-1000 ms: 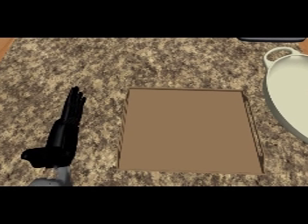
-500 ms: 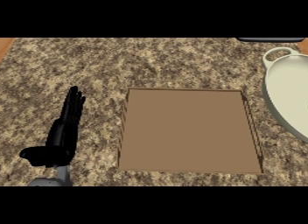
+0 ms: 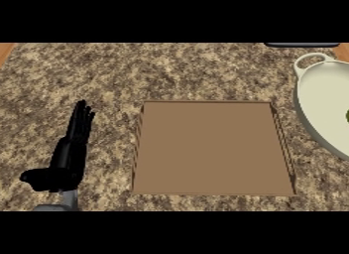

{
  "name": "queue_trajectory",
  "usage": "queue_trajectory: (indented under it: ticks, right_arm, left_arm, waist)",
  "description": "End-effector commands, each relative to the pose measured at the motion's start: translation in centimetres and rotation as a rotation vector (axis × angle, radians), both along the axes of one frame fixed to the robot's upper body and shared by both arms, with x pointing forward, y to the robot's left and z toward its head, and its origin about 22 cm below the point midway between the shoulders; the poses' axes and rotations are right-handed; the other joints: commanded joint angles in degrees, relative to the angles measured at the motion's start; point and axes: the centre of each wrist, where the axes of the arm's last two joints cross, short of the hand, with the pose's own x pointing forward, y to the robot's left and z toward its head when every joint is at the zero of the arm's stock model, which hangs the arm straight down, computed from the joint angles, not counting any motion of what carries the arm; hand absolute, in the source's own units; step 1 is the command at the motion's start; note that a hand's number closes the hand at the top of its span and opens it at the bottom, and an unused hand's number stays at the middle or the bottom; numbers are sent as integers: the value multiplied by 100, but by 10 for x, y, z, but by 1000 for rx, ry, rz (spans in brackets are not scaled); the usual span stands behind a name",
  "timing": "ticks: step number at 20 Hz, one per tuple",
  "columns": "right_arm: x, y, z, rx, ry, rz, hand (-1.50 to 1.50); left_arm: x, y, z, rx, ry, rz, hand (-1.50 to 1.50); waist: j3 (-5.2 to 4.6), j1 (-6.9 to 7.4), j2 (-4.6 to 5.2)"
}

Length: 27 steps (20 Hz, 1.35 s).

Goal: Pick the pear from the tray and place it in the pot

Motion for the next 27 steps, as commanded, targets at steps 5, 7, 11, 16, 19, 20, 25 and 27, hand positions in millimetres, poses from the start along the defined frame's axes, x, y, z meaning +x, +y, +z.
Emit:
queue_trajectory:
  ticks: [5,7,11,16,19,20,25,27]
  right_arm:
    - [-49,13,-36,-118,-170,-98,-150]
    - [-55,23,-32,-136,-192,-109,-150]
    - [-98,40,-17,-155,-194,-90,-150]
    - [-130,49,-33,-151,-183,-94,-150]
    - [-147,35,0,-186,-190,-150,-150]
    - [-162,46,-37,-208,-210,-147,-150]
    - [-189,45,-26,-228,-258,-221,-150]
    - [-196,41,-21,-251,-242,-235,-150]
  left_arm:
    - [4,21,3,11,10,3,0]
    - [-10,-8,-3,-3,2,15,0]
    - [-14,-4,-13,20,3,32,0]
    - [0,-6,-9,8,0,7,0]
    - [-13,-6,0,-16,7,0,0]
    - [3,-4,8,-5,-2,5,0]
    - [-5,-13,1,9,1,6,0]
    - [3,-10,-14,-8,3,6,0]
  waist:
    - [-5,-109,-31]
    - [-7,-65,-30]
    - [-12,-115,-44]
    - [-5,-45,-9]
    - [-5,-37,-15]
    - [-3,-41,-10]
    - [-2,-61,-15]
    - [-5,-81,-4]
